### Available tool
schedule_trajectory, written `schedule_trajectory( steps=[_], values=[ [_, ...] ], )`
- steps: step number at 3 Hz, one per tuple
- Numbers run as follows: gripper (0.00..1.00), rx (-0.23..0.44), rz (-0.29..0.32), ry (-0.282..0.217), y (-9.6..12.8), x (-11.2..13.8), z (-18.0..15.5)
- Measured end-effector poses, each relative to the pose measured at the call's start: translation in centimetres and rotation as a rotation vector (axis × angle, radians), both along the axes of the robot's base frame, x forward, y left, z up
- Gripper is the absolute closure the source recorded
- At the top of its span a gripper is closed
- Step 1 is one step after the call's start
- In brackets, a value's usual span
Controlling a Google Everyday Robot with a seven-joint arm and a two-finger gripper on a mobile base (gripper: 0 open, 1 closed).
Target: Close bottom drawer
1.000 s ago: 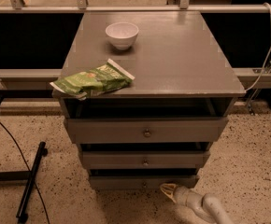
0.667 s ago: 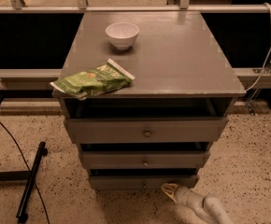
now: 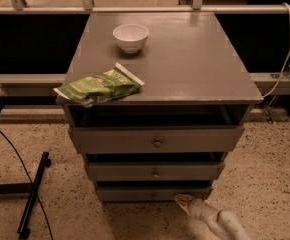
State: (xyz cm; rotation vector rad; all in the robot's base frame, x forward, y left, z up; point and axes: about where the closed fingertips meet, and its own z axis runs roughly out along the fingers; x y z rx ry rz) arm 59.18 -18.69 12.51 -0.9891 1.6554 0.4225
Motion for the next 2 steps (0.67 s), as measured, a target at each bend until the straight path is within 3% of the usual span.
schedule_trajectory(
  steps=[1, 2],
  values=[
    [1.00, -0.001, 0.032, -0.012, 0.0, -0.8, 0.1],
    [1.00, 0.003, 0.155, -0.038, 0.9, -4.5, 0.2]
  ],
)
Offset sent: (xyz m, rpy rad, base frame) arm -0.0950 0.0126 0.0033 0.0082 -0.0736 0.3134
